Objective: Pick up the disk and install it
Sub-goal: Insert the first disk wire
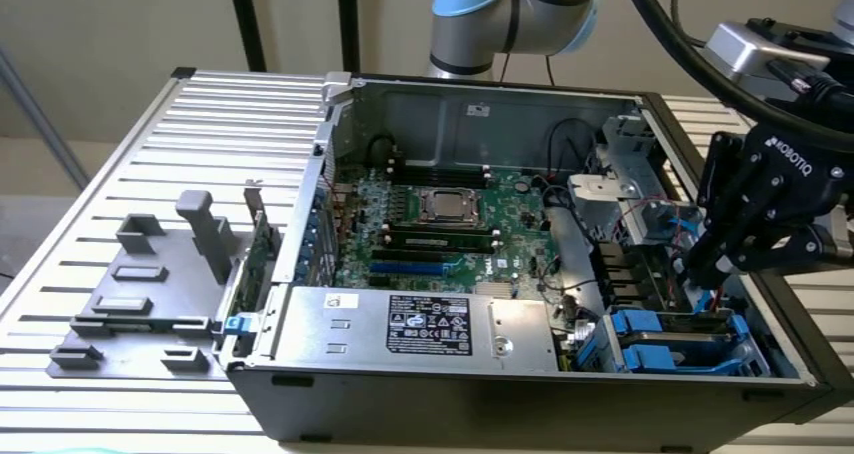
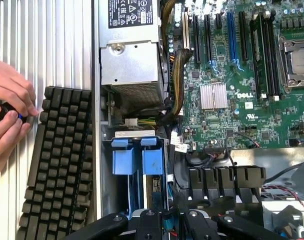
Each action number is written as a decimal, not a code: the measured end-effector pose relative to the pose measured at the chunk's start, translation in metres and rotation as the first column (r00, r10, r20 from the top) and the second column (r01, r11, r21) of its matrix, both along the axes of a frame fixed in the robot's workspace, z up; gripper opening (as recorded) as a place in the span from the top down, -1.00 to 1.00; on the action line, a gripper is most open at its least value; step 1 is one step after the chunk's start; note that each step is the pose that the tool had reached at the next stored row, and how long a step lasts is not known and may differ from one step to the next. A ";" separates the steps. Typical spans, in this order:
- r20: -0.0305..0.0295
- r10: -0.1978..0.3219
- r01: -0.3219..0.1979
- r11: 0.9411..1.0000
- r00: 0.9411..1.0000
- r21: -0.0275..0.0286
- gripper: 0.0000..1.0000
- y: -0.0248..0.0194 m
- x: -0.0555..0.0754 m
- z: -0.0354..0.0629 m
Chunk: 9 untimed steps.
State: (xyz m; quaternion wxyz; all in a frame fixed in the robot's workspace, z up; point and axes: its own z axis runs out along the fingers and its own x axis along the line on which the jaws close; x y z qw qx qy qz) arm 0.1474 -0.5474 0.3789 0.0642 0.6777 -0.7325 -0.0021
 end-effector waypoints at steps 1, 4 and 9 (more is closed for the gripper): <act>0.000 0.000 0.000 1.000 1.000 -0.001 0.51 0.0000 0.000 -0.0006; 0.000 0.000 0.000 1.000 1.000 -0.005 0.51 0.0000 0.001 -0.0021; 0.000 0.000 0.000 1.000 1.000 -0.014 0.55 0.0000 0.002 -0.0037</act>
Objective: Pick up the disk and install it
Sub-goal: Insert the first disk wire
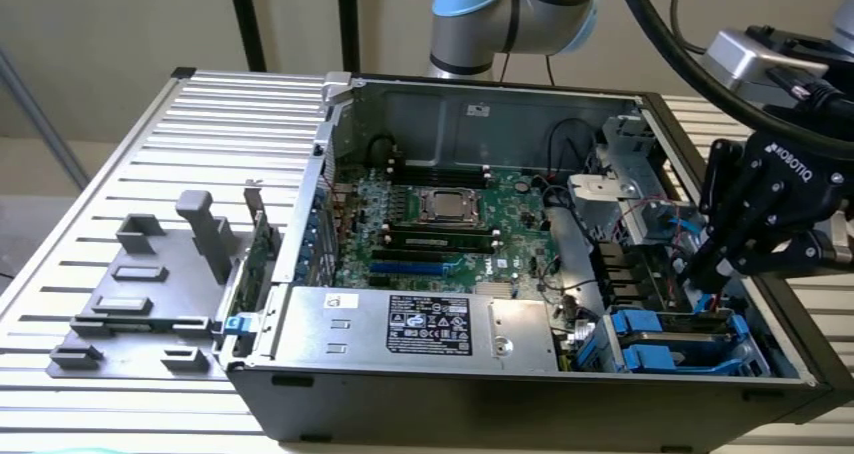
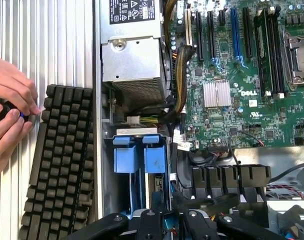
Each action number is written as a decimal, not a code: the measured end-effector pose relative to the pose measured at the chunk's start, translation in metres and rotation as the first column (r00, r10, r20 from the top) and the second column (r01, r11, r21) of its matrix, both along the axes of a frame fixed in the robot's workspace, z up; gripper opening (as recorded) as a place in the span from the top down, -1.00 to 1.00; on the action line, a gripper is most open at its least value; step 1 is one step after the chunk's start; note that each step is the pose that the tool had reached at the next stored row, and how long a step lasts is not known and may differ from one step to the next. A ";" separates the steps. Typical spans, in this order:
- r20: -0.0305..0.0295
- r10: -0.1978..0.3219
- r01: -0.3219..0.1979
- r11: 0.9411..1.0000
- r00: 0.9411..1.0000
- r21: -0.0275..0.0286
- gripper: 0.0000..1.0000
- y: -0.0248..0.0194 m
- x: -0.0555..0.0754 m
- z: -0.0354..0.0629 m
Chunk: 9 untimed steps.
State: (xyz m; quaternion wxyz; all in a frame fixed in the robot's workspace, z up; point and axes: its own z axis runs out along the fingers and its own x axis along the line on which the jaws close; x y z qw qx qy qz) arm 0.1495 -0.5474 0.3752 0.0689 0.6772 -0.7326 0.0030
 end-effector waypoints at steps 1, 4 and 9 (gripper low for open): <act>0.000 0.000 0.000 1.000 1.000 -0.002 0.55 0.0000 0.000 -0.0003; 0.000 0.000 0.000 1.000 1.000 -0.005 0.68 0.0000 0.000 -0.0010; 0.000 0.000 0.000 1.000 1.000 -0.005 0.68 0.0000 -0.011 -0.0014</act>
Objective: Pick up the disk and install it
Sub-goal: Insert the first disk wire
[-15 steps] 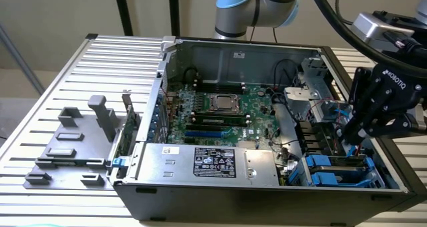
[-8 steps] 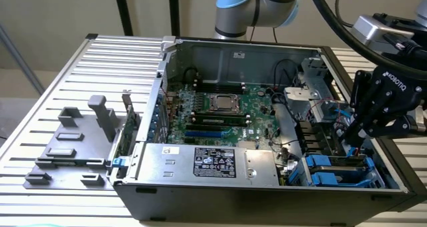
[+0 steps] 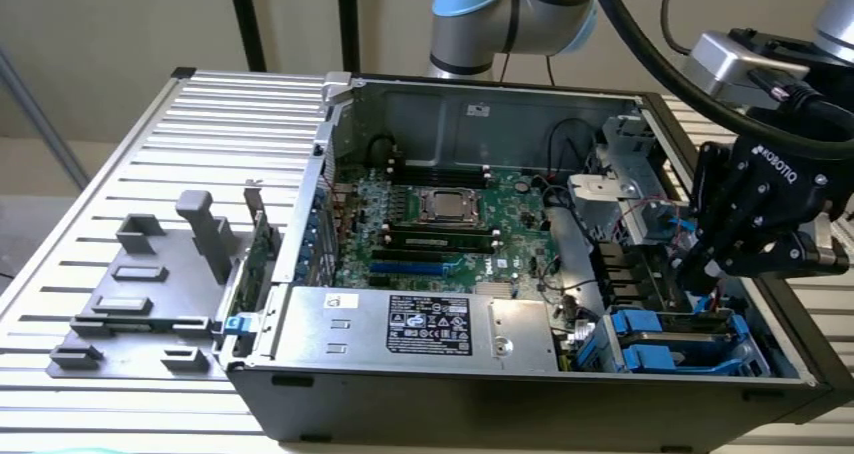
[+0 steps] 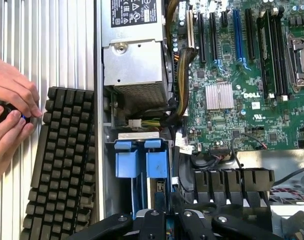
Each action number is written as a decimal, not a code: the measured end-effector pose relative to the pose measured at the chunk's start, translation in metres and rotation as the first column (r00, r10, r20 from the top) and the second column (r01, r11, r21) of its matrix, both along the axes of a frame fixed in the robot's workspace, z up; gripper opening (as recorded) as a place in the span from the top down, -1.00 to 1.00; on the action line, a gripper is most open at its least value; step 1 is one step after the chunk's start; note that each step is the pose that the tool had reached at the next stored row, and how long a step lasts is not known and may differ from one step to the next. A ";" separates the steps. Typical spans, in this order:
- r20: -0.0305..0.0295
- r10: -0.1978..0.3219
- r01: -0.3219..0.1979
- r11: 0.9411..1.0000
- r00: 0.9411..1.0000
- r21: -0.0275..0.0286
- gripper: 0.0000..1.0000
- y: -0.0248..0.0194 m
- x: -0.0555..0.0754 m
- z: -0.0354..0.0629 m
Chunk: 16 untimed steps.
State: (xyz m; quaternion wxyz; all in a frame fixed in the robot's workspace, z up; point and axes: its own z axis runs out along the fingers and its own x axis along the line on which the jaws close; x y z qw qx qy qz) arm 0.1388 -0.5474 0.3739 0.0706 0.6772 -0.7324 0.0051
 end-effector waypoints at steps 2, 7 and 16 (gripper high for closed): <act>0.001 0.000 0.000 1.000 1.000 0.000 0.68 -0.0001 -0.003 -0.0004; 0.002 0.000 0.000 1.000 1.000 0.002 0.68 -0.0012 -0.003 -0.0061; 0.008 0.000 0.000 1.000 1.000 0.018 0.68 -0.0043 -0.003 -0.0193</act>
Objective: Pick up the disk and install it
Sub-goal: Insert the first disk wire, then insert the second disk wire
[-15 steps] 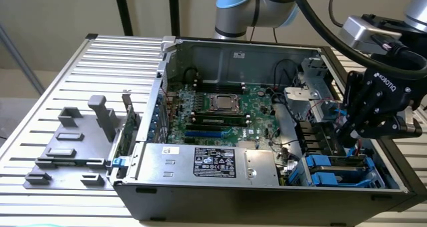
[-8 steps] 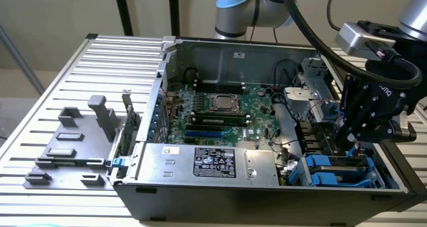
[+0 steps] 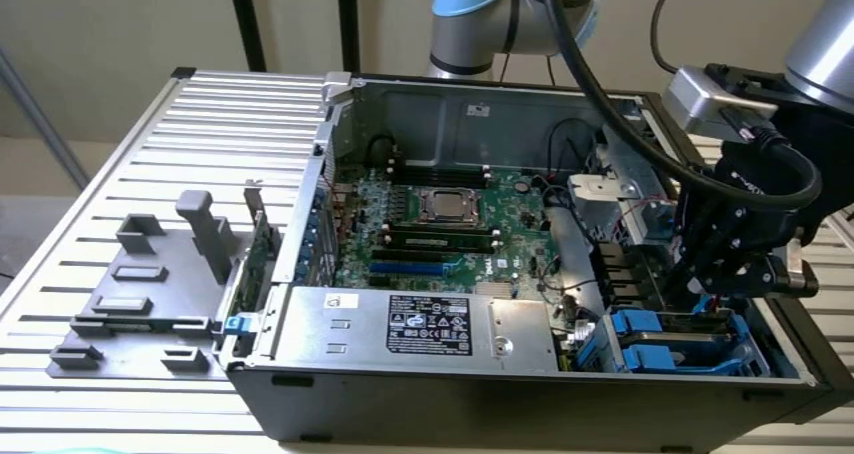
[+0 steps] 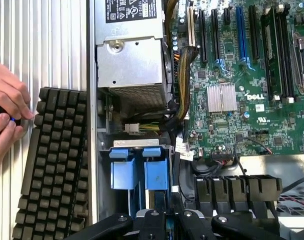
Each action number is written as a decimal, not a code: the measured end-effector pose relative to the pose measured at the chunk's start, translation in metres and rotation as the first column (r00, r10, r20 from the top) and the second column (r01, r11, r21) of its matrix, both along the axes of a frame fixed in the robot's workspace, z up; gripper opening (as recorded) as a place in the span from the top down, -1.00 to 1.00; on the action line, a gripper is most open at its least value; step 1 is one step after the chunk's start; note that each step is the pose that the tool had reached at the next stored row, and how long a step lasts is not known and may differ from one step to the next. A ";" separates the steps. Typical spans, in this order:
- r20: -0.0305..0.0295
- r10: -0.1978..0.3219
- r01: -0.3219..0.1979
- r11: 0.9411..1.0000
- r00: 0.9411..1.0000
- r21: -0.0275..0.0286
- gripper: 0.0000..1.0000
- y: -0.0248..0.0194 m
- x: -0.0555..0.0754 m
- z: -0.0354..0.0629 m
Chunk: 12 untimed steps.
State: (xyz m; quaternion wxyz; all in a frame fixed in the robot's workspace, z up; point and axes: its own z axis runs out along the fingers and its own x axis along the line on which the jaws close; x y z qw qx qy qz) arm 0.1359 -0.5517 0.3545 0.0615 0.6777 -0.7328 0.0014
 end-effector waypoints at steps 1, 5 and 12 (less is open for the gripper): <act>0.002 0.000 0.000 1.000 1.000 0.004 0.68 -0.0006 0.000 -0.0009; 0.010 0.000 0.000 1.000 1.000 0.018 0.68 -0.0051 0.000 -0.0035; 0.017 0.000 0.000 0.999 1.000 0.034 0.68 -0.0104 0.000 -0.0082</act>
